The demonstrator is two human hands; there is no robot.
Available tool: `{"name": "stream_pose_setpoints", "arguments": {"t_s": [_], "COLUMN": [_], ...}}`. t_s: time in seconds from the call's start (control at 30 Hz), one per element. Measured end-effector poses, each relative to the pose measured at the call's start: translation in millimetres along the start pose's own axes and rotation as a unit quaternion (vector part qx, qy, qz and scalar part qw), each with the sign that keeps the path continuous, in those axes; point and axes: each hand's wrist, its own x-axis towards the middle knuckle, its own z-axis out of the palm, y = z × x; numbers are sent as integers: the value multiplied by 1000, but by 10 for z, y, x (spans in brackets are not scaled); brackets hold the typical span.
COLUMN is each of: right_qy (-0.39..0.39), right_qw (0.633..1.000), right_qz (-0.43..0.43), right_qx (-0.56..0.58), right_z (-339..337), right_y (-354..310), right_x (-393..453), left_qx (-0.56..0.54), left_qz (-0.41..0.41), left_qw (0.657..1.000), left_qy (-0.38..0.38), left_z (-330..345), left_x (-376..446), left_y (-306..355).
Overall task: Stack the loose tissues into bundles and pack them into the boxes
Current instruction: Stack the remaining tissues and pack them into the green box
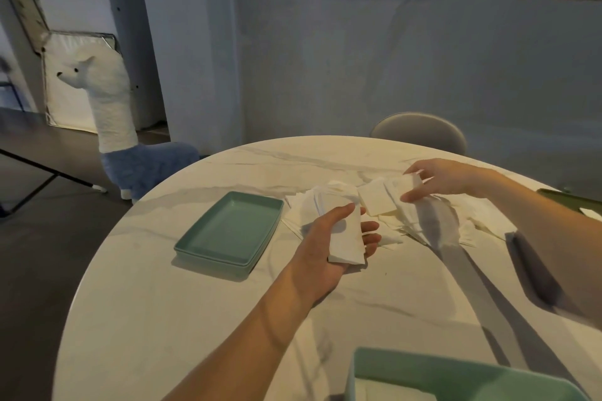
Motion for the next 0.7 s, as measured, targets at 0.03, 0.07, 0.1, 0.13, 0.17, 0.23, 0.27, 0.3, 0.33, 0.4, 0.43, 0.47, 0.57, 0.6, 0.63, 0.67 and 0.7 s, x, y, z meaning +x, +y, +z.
{"name": "stream_pose_setpoints", "arguments": {"t_s": [0.03, 0.07, 0.1, 0.13, 0.17, 0.23, 0.27, 0.3, 0.33, 0.4, 0.43, 0.47, 0.57, 0.6, 0.63, 0.67, 0.7], "right_qy": [9, 25, 43, 61, 79, 105, 108, 107, 104, 112, 128, 151, 196, 180, 144, 98, 52], "right_qw": [1000, 1000, 999, 998, 996, 994, 993, 993, 992, 991, 989, 986, 973, 971, 969, 963, 954], "right_qz": [-4, -9, -15, -19, -21, -21, -24, -31, -39, -48, -51, -62, -114, -135, -159, -182, -205], "right_qx": [12, 17, 19, 20, 23, 31, 38, 49, 58, 59, 47, 33, 54, 83, 126, 172, 212], "right_z": [2, 9, 19, 28, 28, 7, -18, -37, -57, -94, -116, -134, -243, -293, -334, -374, -399], "right_y": [15, 23, 25, 19, 9, 1, 3, 1, -8, -33, -59, -95, -225, -282, -351, -436, -518], "right_x": [1, -11, -33, -62, -94, -145, -174, -205, -240, -327, -378, -435, -656, -748, -848, -968, -1074], "left_qx": [3, 5, 6, 6, 4, 4, 5, 5, 3, 2, 1, 1, 5, 2, -6, -10, -13], "left_qz": [2, 3, 4, 4, 4, 3, 3, 3, 2, 1, 1, 1, 3, 5, 4, 4, 5], "left_qw": [1000, 1000, 1000, 1000, 1000, 1000, 1000, 1000, 1000, 1000, 1000, 1000, 1000, 1000, 1000, 1000, 1000], "left_qy": [1, 1, 1, 1, 1, 2, 1, 0, -1, -1, 1, 2, 3, 2, -1, -1, -1], "left_z": [-1, -6, -9, -15, -15, -16, -12, -9, -10, 5, 9, 3, 12, 16, 23, 24, 27], "left_x": [2, 7, 11, 17, 21, 26, 27, 22, 24, 6, 2, 5, -11, -8, -12, -4, -2], "left_y": [-1, -3, -2, -2, 2, 3, 3, 1, -1, 0, 4, 7, 8, 7, 8, 4, 4]}}
